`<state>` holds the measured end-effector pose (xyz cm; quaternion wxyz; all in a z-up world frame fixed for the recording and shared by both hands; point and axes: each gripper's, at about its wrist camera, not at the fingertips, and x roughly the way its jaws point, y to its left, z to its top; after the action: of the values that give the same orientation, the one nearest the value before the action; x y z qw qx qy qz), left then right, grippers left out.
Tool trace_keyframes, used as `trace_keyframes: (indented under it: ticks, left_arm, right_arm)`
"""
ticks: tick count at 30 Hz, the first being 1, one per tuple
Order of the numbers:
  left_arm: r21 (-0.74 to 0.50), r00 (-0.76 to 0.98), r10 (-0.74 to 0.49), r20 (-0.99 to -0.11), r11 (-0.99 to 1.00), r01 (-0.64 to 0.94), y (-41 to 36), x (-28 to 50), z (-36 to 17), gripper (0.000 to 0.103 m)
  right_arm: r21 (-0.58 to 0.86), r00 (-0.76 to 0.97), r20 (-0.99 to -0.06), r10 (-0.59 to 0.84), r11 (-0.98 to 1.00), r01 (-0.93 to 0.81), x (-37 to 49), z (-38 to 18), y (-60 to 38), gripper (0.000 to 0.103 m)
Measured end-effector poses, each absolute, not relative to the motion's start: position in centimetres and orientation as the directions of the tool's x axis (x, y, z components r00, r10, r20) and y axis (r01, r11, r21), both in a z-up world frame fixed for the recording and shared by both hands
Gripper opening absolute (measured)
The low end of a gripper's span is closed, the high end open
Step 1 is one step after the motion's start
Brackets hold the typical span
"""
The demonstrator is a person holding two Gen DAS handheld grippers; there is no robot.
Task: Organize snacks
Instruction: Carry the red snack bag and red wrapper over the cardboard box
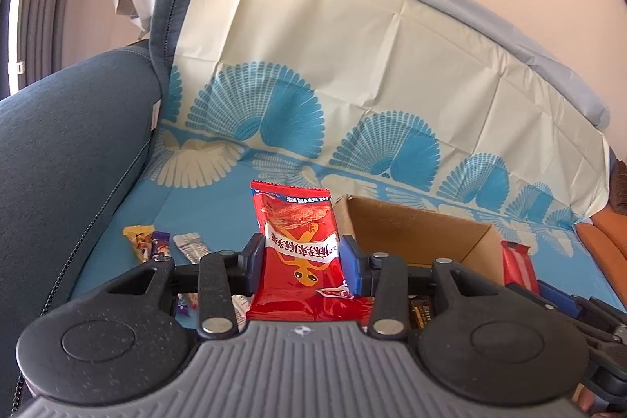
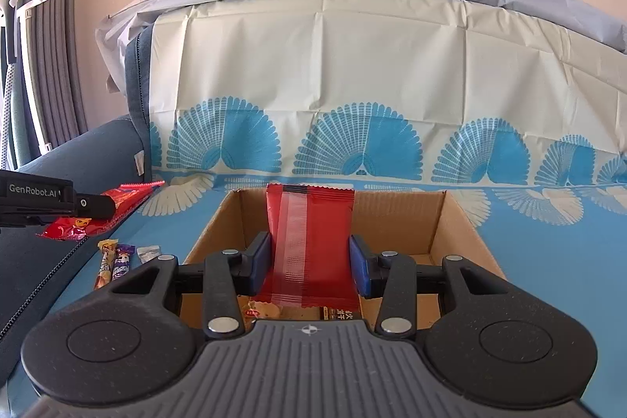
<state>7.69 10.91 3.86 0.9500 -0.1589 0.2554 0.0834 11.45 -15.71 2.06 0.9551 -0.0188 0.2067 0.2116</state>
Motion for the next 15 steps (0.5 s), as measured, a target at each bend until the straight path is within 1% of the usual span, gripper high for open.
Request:
trace_keyframes:
  ticks: [6, 15]
  left_arm:
    - [-0.266, 0.876, 0.049, -0.479, 0.943, -0.198, 9.9, 7.7, 4.2, 0.045]
    - [-0.235, 0.909, 0.004, -0.417, 0.965, -0.113, 8.3, 7.3, 4.8, 0.045]
  right_arm:
    - [0.055, 0.829, -0.404, 0.387, 0.915, -0.4, 11.6, 2.0, -15.7, 0.045]
    - [0.07, 0.839, -0.405, 0.363, 0.927, -0.367, 12.1, 1.9, -16.0, 0.045]
